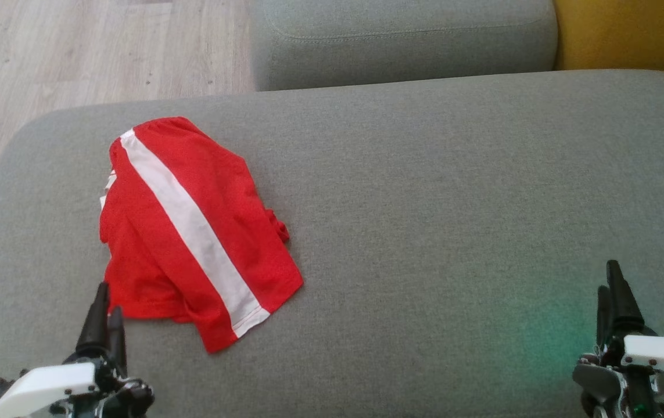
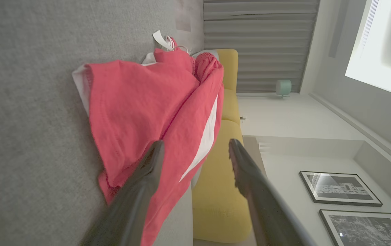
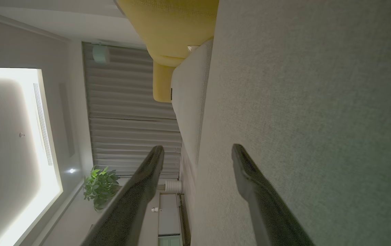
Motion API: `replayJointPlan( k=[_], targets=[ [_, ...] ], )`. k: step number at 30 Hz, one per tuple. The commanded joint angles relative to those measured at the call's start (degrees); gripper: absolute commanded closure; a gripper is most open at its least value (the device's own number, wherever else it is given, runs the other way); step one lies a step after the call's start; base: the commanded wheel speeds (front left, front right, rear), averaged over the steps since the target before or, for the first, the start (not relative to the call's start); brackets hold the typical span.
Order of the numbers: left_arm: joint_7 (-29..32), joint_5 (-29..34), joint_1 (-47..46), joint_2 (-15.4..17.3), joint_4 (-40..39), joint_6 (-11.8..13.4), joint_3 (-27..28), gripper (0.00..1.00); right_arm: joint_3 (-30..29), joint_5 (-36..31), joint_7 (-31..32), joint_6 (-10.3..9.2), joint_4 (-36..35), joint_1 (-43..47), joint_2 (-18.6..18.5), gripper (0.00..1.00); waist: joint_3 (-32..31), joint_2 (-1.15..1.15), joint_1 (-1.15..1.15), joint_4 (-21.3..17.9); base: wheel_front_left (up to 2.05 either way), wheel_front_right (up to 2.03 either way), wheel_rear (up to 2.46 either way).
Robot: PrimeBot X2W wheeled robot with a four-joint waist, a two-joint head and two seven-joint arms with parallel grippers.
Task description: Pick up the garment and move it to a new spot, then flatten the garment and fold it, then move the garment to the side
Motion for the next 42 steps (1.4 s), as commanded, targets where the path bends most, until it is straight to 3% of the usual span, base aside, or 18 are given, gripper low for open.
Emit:
replayJointPlan(
  k=[1, 15, 25, 42],
  targets=[
    [-0.5, 1.2, -2.4, 0.6, -2.5, -0.1, 1.3, 0.0, 0.0, -1.6, -0.7, -0.01, -2.6, -2.7, -0.2, 0.0, 0.0, 0.0, 0.0, 0.0, 0.0, 0.0, 0.0],
    [-2.9, 9.5, -3.3, 0.7, -7.4, 0.2, 3.5, 0.0, 0.8, -18.9, -3.0, -0.02, -7.9, -3.5, -0.3, 0.0, 0.1, 0.0, 0.0, 0.3, 0.0, 0.0, 0.0],
    [-4.7, 21.0, -2.9, 0.7, -13.8, 2.6, 0.1, 0.0, 4.1, -32.7, -4.9, -0.02, -11.4, -3.2, -0.3, 0.0, 0.3, 0.0, 0.0, 0.5, 0.0, 0.0, 0.0],
    [-7.4, 39.4, -2.1, 0.8, -17.1, 5.1, -5.9, 0.0, 7.6, -47.1, -7.6, -0.03, -12.7, -2.8, -0.4, 0.0, 0.3, 0.0, 0.0, 0.0, 0.0, 0.0, 0.0]
  ],
)
